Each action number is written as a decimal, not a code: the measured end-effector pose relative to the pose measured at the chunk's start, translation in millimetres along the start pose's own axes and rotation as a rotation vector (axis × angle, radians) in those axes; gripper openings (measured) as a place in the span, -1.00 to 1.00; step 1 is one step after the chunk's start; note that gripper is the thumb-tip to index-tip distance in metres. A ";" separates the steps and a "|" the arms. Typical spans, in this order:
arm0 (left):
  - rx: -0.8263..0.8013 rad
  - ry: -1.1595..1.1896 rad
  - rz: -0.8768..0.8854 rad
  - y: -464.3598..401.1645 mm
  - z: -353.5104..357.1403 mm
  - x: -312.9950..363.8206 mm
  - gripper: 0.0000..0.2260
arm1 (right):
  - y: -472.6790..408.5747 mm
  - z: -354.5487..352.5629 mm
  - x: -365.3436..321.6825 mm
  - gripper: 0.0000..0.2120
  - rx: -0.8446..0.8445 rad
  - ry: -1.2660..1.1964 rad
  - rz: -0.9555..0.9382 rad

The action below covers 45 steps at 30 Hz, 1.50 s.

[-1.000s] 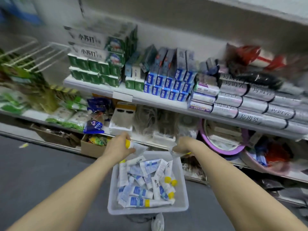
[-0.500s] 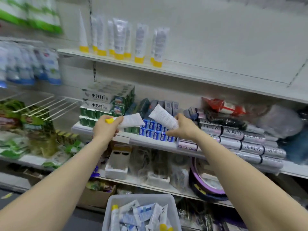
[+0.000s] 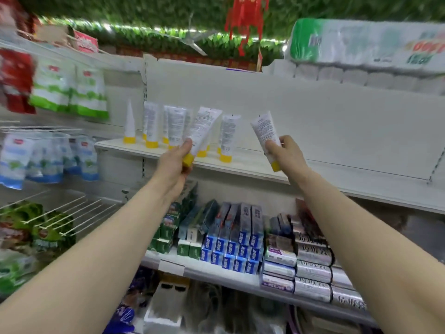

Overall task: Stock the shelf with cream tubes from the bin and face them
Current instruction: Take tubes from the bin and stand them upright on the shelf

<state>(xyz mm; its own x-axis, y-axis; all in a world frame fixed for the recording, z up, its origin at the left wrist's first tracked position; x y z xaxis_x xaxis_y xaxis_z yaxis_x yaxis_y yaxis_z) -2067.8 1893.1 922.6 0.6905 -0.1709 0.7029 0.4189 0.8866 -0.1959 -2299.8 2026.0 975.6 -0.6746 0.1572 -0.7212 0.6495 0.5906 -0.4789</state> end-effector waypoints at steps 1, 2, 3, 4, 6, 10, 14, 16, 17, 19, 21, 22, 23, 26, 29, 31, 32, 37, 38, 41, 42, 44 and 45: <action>-0.016 -0.006 0.023 -4.4 8.5 -3.3 -0.81 | -9.4 -2.0 1.2 -0.73 0.011 -0.020 0.005; -0.043 -0.021 0.041 -9.5 16.2 -7.4 -0.74 | -18.4 -3.0 2.6 -0.74 0.018 -0.043 0.010; -0.068 -0.035 0.044 -12.0 24.1 -11.5 -0.68 | -27.0 -3.1 4.4 -0.75 0.020 -0.063 0.016; -0.090 -0.043 0.045 -16.2 30.2 -16.0 -0.64 | -35.3 -2.3 6.5 -0.76 0.014 -0.081 0.021; -0.105 -0.031 0.048 -25.5 39.0 -23.7 -0.67 | -51.3 0.3 10.1 -0.78 -0.014 -0.094 0.019; -0.061 0.035 0.073 -39.7 52.5 -32.3 -0.82 | -83.1 4.6 18.7 -0.75 -0.038 -0.048 0.001; 0.048 -0.060 0.168 -58.7 46.3 -36.2 -0.67 | -110.1 19.9 30.9 -0.76 -0.059 0.055 -0.034; 0.073 -0.098 0.201 -64.3 43.1 -37.3 -0.65 | -120.4 36.0 37.1 -0.77 -0.096 0.083 -0.030; 0.082 -0.108 0.217 -66.0 42.1 -38.1 -0.64 | -124.9 44.5 40.0 -0.77 -0.110 0.106 -0.027; 0.093 -0.150 0.266 -69.1 38.4 -38.4 -0.60 | -134.0 59.6 44.3 -0.74 -0.113 0.160 -0.037; 0.078 -0.212 0.292 -71.3 34.2 -40.6 -0.46 | -144.2 71.9 45.5 -0.71 -0.098 0.194 -0.057; 0.063 -0.246 0.295 -72.5 32.7 -42.0 -0.39 | -149.9 77.6 45.0 -0.71 -0.094 0.207 -0.069; 0.053 -0.275 0.294 -74.4 30.5 -43.7 -0.42 | -155.2 82.8 44.1 -0.71 -0.094 0.221 -0.080; 0.060 -0.335 0.301 -79.1 24.8 -50.2 -0.74 | -171.0 95.7 46.4 -0.72 -0.077 0.266 -0.080; 0.044 -0.381 0.293 -80.6 20.6 -55.0 -0.78 | -179.6 100.7 51.1 -0.72 -0.041 0.312 -0.056; 0.040 -0.429 0.284 -79.9 17.9 -57.0 -0.71 | -181.5 101.3 52.1 -0.71 -0.038 0.339 -0.050; 0.039 -0.456 0.283 -78.7 17.8 -57.9 -0.68 | -182.3 101.7 52.4 -0.71 -0.047 0.348 -0.052; -0.060 -0.518 0.285 -72.4 31.6 -65.5 -0.70 | -185.8 99.0 55.9 -0.66 -0.106 0.353 -0.080; -0.080 -0.532 0.289 -70.4 37.2 -67.0 -0.71 | -185.0 96.4 56.4 -0.65 -0.107 0.352 -0.089; -0.148 -0.601 0.304 -65.8 58.5 -73.2 -0.70 | -180.4 81.4 55.8 -0.55 -0.083 0.354 -0.130; -0.182 -0.618 0.310 -65.8 67.1 -76.6 -0.69 | -179.3 73.6 54.8 -0.53 -0.062 0.363 -0.153; -0.235 -0.654 0.324 -67.1 85.3 -85.4 -0.68 | -178.3 54.5 52.0 -0.56 -0.009 0.392 -0.205; -0.250 -0.674 0.332 -68.0 94.8 -90.4 -0.67 | -178.1 44.0 51.0 -0.60 0.014 0.409 -0.227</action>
<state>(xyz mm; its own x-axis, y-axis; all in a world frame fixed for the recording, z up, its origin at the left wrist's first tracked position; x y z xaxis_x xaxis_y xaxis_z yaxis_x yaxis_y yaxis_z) -2214.6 1889.0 937.2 0.3302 0.4533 0.8279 0.4286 0.7094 -0.5594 -2434.3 1894.0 1002.1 -0.8810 0.3265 -0.3423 0.4727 0.6356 -0.6104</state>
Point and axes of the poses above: each hand's wrist, its own y-axis away from the middle knuckle, its own z-axis out of the palm, x = y × z, the point moved 5 cm from there along -y, towards the middle knuckle, and after that the axes turned 10 degrees about y, right-handed, at the moved point
